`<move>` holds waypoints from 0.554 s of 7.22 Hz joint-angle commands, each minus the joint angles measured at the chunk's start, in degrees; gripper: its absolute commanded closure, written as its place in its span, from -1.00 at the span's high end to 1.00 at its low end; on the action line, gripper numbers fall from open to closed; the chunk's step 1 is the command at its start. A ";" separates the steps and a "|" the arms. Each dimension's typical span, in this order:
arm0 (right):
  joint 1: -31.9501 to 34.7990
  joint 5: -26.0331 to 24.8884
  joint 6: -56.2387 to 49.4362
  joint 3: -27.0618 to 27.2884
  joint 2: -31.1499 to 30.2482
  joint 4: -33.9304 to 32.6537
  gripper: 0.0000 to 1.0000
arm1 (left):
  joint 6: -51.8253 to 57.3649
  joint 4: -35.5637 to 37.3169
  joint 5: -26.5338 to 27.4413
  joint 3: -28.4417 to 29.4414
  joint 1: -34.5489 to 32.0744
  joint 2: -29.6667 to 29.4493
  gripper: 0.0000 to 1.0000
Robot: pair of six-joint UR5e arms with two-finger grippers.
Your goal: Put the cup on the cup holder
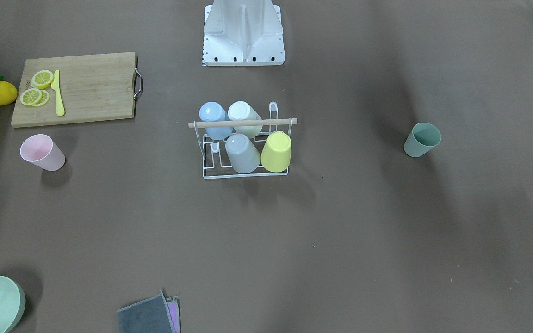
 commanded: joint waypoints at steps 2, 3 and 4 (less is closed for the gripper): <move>-8.68 -0.17 1.79 0.26 8.50 -8.68 1.00 | -4.69 3.86 0.07 5.20 0.67 -10.85 0.95; -10.96 -0.25 1.88 0.08 10.35 -9.49 1.00 | -4.71 8.49 0.24 7.85 1.02 -16.12 0.95; -13.25 -0.26 2.75 -0.18 11.42 -9.50 1.00 | -4.01 16.98 0.59 10.40 2.07 -22.61 0.95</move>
